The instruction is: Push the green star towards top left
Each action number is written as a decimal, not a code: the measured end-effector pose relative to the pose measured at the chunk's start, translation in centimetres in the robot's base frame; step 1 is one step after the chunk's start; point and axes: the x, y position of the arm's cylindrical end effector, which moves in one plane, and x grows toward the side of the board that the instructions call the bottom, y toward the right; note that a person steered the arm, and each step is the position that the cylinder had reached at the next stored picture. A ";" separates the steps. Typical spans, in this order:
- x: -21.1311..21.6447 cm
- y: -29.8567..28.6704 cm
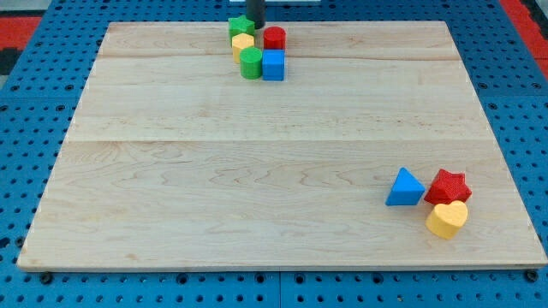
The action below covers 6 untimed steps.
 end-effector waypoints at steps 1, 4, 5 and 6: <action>0.2 -4.7; 2.3 2.5; 6.8 1.6; 7.8 -1.8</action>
